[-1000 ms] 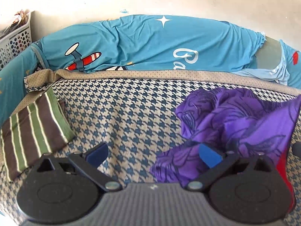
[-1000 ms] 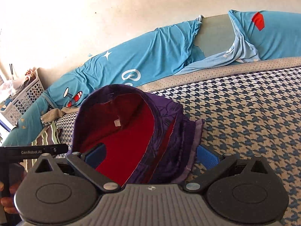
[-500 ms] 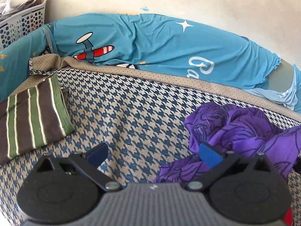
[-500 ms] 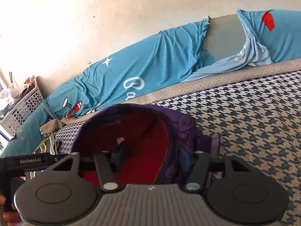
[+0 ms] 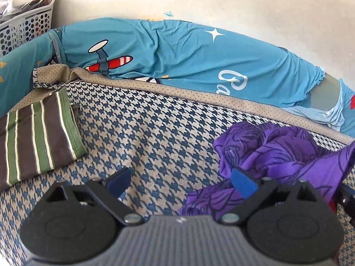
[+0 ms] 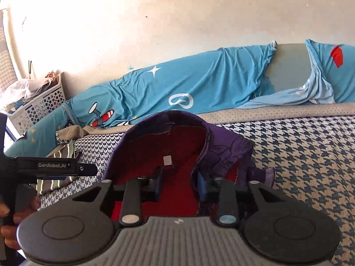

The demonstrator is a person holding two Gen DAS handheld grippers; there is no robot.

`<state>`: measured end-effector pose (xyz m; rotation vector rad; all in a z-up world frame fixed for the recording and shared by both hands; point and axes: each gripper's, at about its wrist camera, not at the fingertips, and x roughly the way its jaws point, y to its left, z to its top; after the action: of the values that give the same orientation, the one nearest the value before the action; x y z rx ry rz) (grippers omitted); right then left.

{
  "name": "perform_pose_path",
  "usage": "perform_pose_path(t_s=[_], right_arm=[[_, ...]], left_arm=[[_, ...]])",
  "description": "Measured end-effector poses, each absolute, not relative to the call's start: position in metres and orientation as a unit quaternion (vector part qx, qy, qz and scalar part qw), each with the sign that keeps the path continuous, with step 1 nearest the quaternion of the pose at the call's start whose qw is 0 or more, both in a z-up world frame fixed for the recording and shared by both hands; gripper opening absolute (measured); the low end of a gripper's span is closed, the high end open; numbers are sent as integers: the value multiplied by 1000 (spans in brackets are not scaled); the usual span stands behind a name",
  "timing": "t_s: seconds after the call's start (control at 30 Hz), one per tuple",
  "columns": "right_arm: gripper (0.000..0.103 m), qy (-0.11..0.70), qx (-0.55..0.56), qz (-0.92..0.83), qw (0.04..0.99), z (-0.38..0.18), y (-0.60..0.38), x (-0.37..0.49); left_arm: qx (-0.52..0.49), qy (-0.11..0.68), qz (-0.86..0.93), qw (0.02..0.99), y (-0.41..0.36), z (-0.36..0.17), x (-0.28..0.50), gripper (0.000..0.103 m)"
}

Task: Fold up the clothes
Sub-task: 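Lift the garment with the right gripper while the left gripper grasps purple fabric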

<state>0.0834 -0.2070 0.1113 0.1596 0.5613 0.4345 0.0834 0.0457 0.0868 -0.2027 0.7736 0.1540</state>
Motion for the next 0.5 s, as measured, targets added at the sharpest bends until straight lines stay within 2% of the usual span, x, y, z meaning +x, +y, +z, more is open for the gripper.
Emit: perform_pose_path(t_s=[0.03, 0.17, 0.5], right_arm=[[18, 269, 72, 217, 935, 112, -204, 80], [11, 265, 62, 266, 925, 113, -190, 68], [11, 296, -37, 384, 874, 93, -138, 27]], left_arm=[[-109, 370, 73, 920, 49, 89, 82, 97], [-140, 346, 68, 925, 63, 100, 77, 100], [-143, 327, 3, 934, 57, 106, 72, 103]])
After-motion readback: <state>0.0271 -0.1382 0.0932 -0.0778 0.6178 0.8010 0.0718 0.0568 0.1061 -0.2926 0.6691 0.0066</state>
